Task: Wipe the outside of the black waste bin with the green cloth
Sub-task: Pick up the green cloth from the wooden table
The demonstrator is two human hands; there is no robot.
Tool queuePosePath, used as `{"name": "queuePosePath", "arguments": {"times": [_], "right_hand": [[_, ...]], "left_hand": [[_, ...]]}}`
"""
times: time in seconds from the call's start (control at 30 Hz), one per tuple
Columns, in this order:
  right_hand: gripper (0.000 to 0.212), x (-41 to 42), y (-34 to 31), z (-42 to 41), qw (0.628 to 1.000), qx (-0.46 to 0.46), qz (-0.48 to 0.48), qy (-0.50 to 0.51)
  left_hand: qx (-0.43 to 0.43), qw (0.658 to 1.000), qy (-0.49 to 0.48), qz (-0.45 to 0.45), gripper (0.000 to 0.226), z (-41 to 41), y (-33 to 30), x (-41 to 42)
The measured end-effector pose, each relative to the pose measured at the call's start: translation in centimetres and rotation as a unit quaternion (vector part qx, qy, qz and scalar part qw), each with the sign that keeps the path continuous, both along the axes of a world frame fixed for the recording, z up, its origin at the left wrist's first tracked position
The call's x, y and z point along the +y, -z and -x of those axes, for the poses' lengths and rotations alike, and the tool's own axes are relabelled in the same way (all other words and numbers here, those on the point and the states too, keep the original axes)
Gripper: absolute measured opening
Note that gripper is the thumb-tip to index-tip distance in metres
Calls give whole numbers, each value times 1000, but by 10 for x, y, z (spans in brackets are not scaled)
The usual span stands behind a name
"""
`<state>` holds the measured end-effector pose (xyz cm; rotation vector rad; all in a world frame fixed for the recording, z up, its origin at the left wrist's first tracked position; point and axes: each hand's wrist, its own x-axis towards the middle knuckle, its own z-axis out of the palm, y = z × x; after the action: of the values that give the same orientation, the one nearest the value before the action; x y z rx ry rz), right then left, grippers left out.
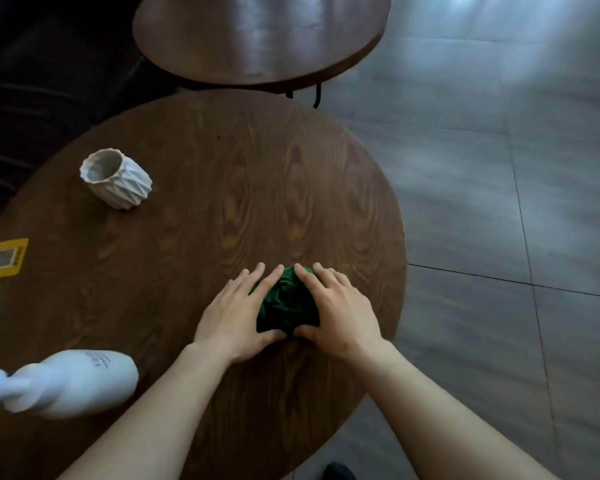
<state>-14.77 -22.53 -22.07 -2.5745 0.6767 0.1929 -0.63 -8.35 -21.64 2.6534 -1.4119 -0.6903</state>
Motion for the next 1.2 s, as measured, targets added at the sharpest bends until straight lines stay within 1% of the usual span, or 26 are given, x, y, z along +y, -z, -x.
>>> {"name": "queuePosePath", "arguments": {"times": [0.07,0.13,0.27,0.37,0.53,0.7,0.8,0.97,1.07,1.17,1.2], "right_hand": [[98,3,3,1,1000,-5,21,-4],[84,5,2,2,999,-19,37,-3],[58,13,-6,1,998,-40,49,-2],[52,24,-15,5,998,-51,44,8],[52,46,-51,9,994,-79,69,30],[53,84,-120,12,986,-106,120,49],[53,123,-177,22,976,-130,162,72],[47,193,-279,44,955,-177,207,114],[46,230,-342,59,942,-211,228,127],[47,270,-408,79,933,-230,240,136],[49,276,-418,82,930,-240,245,135]], "left_hand": [[-10,1000,-10,8,98,3,2,-1],[-37,999,-19,31,82,7,0,-2],[-86,994,0,68,54,12,-8,-2],[-88,992,-8,88,45,18,-19,2],[-89,987,-9,130,44,21,-56,20],[-94,977,-8,189,43,22,-122,55],[-101,969,10,227,41,28,-179,89],[-110,950,45,290,38,42,-279,148],[-111,933,61,337,35,54,-339,181],[-114,921,76,364,33,70,-403,218],[-122,917,79,373,31,73,-414,223]]}}
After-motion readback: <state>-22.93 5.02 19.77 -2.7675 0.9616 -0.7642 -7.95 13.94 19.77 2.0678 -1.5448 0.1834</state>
